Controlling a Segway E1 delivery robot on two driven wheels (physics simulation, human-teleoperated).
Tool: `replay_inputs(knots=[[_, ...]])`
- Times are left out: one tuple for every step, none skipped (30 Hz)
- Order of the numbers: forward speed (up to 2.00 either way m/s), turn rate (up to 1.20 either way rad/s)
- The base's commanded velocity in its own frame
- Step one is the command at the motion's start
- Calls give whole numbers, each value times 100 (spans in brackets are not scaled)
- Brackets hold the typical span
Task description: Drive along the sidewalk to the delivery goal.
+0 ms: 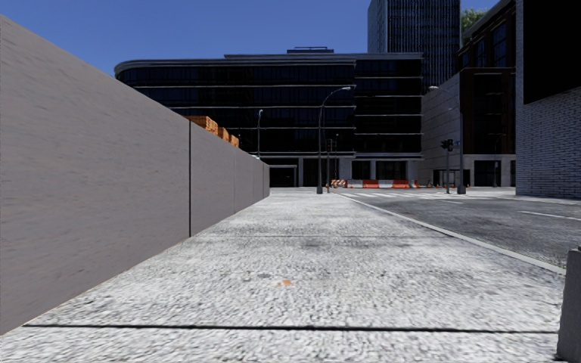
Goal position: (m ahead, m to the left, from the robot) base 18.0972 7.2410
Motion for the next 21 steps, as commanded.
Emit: replay_inputs(knots=[[200, 0], [200, 0], [200, 0], [200, 0], [200, 0], [200, 0], [200, 0], [200, 0], [200, 0], [200, 0], [200, 0], [200, 0], [200, 0], [200, 0], [200, 0], [200, 0], [200, 0], [200, 0], [200, 0], [200, 0], [200, 0]])
